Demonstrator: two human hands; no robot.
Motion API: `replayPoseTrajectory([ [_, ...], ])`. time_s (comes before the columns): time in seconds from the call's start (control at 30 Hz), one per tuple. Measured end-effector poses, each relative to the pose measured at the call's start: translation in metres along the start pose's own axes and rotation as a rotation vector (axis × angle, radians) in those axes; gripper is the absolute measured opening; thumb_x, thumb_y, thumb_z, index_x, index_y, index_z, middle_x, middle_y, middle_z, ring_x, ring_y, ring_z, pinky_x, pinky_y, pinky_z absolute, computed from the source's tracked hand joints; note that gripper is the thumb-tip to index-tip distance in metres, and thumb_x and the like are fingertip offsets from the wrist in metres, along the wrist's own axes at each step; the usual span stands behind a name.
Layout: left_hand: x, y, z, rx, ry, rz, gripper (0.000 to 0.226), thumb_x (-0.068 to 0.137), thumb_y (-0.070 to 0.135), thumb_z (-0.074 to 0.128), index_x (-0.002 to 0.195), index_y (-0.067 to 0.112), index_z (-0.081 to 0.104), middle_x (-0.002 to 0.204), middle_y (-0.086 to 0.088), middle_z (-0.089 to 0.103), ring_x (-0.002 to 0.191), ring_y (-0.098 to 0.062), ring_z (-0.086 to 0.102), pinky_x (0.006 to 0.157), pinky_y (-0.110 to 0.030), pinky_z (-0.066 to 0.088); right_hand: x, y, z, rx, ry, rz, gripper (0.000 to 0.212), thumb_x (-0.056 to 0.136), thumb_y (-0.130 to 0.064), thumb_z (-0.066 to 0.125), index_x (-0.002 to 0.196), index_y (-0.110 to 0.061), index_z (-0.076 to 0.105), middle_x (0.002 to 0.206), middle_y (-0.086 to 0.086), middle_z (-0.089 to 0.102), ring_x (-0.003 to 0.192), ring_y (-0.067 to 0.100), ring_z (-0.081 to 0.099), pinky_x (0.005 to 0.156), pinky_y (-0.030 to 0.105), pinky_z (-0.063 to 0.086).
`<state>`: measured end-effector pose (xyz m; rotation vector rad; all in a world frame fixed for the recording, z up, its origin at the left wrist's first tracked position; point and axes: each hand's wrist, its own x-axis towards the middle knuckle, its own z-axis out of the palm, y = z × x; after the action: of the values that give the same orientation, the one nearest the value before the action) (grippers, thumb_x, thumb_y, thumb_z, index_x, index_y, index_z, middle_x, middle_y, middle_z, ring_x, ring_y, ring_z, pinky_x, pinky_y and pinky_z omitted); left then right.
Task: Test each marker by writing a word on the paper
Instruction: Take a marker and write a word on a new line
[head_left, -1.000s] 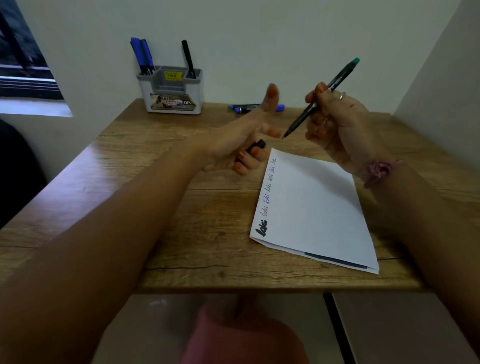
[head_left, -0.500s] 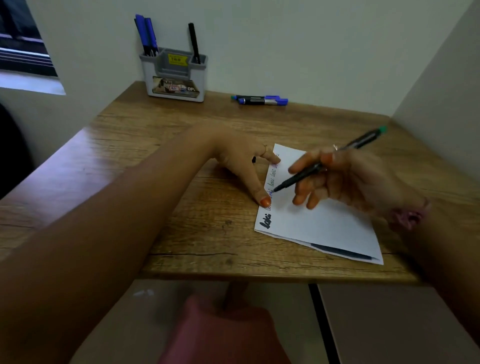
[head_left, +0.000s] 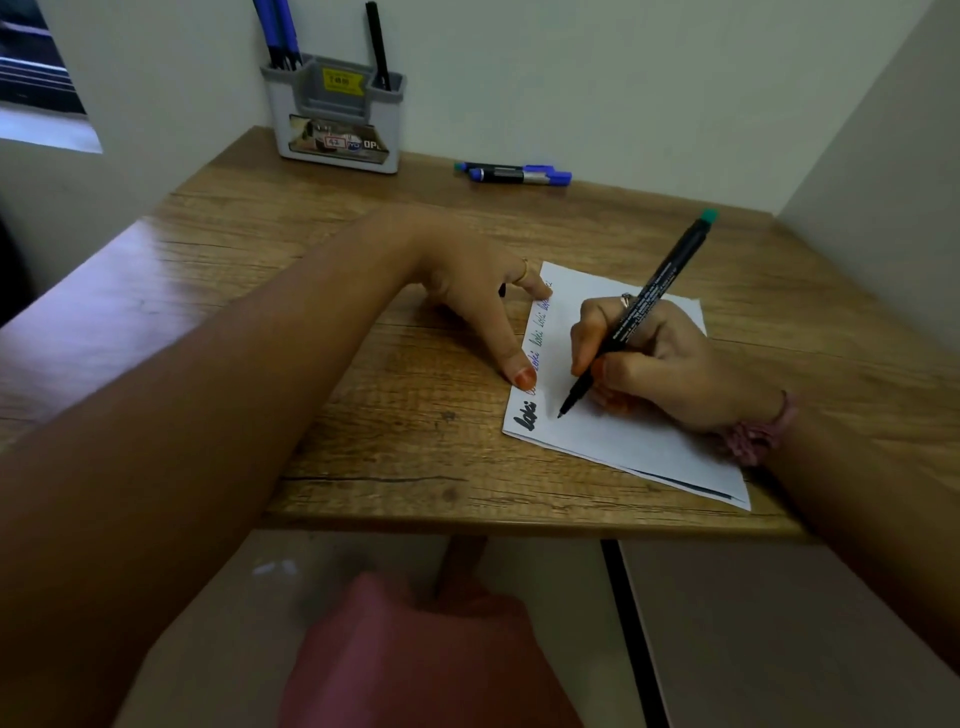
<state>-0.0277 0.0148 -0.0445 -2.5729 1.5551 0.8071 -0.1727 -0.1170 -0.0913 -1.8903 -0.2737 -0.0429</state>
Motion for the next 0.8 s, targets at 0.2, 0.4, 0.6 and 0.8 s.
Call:
replayPoseTrajectory([
  [0.2, -0.0005, 0.0017, 0.0004, 0.047, -0.024, -0.007, 0.117, 0.043, 0.065, 0.067, 0.145, 0.039, 0.015, 0.151, -0.002, 0.026, 0.137, -0.024, 0.028, 0.112, -0.043, 0.028, -0.0026, 0.0017, 0.0025, -0.051, -0.042, -0.055, 0.022, 0.073, -0.010, 0.053, 0.074, -0.027, 0.067, 0.065, -0.008, 0.063, 0.050, 0.007, 0.054, 0.049, 0.018, 0.046],
  [0.4, -0.0013, 0.0022, 0.0004, 0.052, -0.018, -0.018, 0.118, 0.043, 0.064, 0.068, 0.145, 0.039, 0.015, 0.152, -0.001, 0.024, 0.138, -0.024, 0.026, 0.112, -0.042, 0.028, -0.0036, 0.0007, 0.0046, -0.083, -0.068, -0.053, 0.018, 0.074, -0.010, 0.053, 0.076, -0.020, 0.067, 0.066, -0.011, 0.062, 0.052, 0.004, 0.053, 0.050, 0.016, 0.044],
  [0.6, -0.0012, 0.0034, 0.0007, 0.063, -0.022, -0.016, 0.118, 0.042, 0.063, 0.067, 0.146, 0.038, 0.015, 0.151, -0.003, 0.026, 0.136, -0.025, 0.028, 0.111, -0.043, 0.031, -0.0033, 0.0006, 0.0071, -0.090, -0.048, -0.051, 0.018, 0.075, -0.011, 0.054, 0.078, -0.024, 0.067, 0.068, -0.012, 0.063, 0.054, 0.003, 0.053, 0.052, 0.016, 0.044],
  [0.8, -0.0028, 0.0038, 0.0006, 0.078, -0.007, -0.016, 0.118, 0.043, 0.064, 0.067, 0.146, 0.038, 0.015, 0.151, -0.002, 0.027, 0.136, -0.024, 0.029, 0.111, -0.042, 0.031, -0.0040, 0.0003, 0.0058, -0.096, -0.060, -0.058, 0.019, 0.075, -0.012, 0.053, 0.077, -0.026, 0.066, 0.064, -0.010, 0.061, 0.050, 0.011, 0.050, 0.047, 0.021, 0.041],
])
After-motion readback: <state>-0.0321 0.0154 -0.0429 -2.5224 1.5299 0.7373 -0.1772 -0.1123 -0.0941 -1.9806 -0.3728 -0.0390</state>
